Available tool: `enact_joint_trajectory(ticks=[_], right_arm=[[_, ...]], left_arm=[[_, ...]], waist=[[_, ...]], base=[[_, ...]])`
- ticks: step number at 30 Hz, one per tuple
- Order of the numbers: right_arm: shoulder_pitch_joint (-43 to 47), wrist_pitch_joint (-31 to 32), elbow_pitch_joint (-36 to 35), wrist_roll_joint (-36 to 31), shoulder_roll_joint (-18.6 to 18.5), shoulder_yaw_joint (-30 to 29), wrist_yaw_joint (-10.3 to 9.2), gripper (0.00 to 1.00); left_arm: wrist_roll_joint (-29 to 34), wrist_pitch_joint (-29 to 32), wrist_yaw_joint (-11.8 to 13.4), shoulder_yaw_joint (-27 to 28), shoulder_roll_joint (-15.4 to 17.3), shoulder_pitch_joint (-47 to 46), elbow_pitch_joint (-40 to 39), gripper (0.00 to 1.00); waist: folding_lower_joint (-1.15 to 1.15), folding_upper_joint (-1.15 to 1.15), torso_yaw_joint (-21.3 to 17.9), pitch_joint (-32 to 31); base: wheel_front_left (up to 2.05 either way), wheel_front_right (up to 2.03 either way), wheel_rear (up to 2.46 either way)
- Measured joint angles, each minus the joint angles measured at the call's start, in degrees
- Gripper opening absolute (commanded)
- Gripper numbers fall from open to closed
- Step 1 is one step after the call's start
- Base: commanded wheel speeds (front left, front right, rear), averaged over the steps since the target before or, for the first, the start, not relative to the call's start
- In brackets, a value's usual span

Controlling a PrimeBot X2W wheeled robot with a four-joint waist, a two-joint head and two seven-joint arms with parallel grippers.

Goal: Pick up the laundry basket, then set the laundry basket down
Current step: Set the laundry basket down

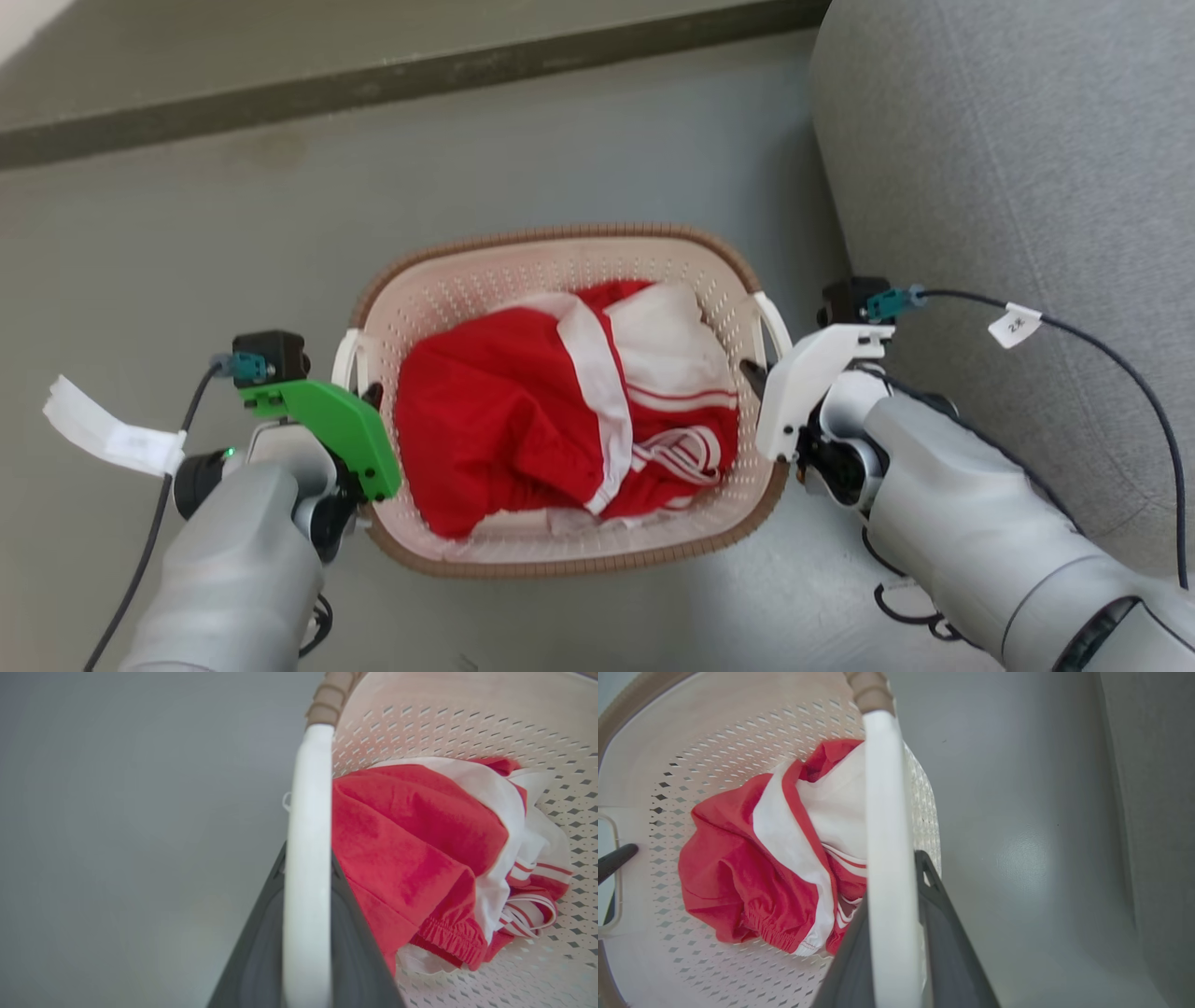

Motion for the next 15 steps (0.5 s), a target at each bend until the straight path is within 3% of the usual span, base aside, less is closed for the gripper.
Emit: enact_joint_trajectory(ticks=[15], right_arm=[[-5.7,-3.6,0.1,0.0,-0.1,-0.1,-0.10,0.00]], left_arm=[[0.0,-2.1,0.0,0.5,0.5,-5.9,-1.1,0.00]], waist=[[0.00,0.00,1.2,9.7]], base=[[0.00,0.00,0.00]])
